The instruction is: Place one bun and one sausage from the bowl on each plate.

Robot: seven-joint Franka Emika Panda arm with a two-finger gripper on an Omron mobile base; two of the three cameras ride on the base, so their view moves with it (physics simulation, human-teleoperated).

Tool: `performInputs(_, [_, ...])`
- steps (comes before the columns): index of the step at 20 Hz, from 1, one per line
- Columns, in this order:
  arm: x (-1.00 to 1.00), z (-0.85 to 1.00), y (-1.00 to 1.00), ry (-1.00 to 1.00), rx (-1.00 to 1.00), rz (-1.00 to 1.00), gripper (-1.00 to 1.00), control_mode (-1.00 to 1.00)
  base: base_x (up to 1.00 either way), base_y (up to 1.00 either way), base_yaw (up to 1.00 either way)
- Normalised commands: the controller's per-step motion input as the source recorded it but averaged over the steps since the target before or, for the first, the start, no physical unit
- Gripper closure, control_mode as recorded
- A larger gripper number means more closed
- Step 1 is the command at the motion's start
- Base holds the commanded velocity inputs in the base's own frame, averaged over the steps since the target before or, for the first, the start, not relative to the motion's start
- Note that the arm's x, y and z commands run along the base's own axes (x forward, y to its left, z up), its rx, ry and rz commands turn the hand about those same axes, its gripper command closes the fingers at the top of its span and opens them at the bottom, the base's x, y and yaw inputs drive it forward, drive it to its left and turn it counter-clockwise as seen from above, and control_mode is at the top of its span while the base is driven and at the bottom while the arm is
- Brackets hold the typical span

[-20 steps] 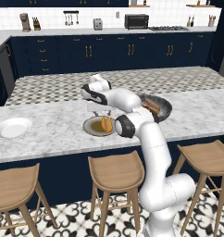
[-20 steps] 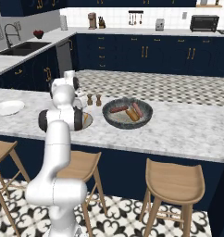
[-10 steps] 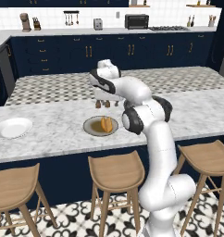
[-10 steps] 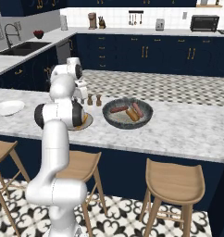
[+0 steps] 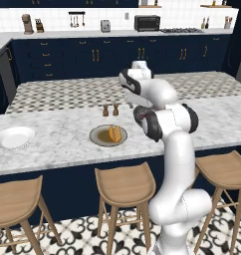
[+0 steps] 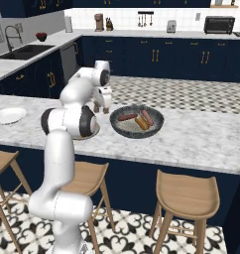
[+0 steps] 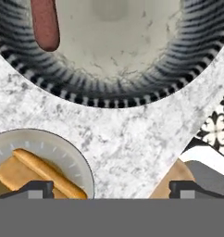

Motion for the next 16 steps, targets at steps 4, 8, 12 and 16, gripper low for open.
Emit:
performInputs(4, [0.02,0.0,-0.72,-0.04,0.03,-0.09,-1.0,-1.0,0.0,0.0,0.0])
performInputs(8, [0.2,-0.13,-0.59,-0.06,0.09,0.2,-1.0,-1.0,0.0,0.0,0.0])
performInputs(12, [0.33,-0.29,-0.51,-0.23,0.11,0.38,-1.0,-1.0,0.0,0.0,0.0])
performInputs(16, [0.5,-0.16,-0.28,-0.22,0.09,0.17,-1.0,-1.0,0.0,0.0,0.0])
